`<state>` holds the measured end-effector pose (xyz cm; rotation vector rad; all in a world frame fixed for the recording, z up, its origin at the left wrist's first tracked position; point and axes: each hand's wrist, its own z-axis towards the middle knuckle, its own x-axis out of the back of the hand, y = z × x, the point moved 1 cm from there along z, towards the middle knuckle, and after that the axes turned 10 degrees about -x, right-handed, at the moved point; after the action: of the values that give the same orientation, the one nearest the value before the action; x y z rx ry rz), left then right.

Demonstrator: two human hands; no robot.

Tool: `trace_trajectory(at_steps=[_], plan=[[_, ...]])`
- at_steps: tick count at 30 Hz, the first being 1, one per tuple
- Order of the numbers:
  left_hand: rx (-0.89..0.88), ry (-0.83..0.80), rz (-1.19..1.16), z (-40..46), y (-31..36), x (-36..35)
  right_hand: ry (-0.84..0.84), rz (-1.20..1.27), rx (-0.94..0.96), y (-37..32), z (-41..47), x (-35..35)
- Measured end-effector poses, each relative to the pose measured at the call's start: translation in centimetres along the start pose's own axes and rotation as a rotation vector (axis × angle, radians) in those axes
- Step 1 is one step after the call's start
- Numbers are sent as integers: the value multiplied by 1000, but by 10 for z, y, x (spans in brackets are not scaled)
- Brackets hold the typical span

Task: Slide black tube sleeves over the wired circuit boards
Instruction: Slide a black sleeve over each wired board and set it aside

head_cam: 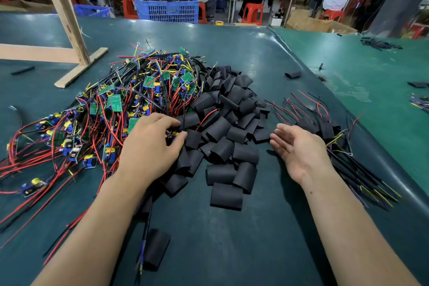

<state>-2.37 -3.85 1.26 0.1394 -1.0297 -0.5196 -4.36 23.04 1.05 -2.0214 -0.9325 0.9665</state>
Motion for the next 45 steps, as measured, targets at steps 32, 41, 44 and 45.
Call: trace_trajectory(at_steps=[32,41,44,45], plan=[[116,-40,32,1,-2,14,36,-910,493,12,1,-2],[111,454,-36,1,3,23,-35,-857,598,15,-8,-8],[-30,616,79,-1,7,25,-145,-843,648,19,-19,-16],[-86,649,83,-1,8,24,-171,-833,675,20,-24,-18]])
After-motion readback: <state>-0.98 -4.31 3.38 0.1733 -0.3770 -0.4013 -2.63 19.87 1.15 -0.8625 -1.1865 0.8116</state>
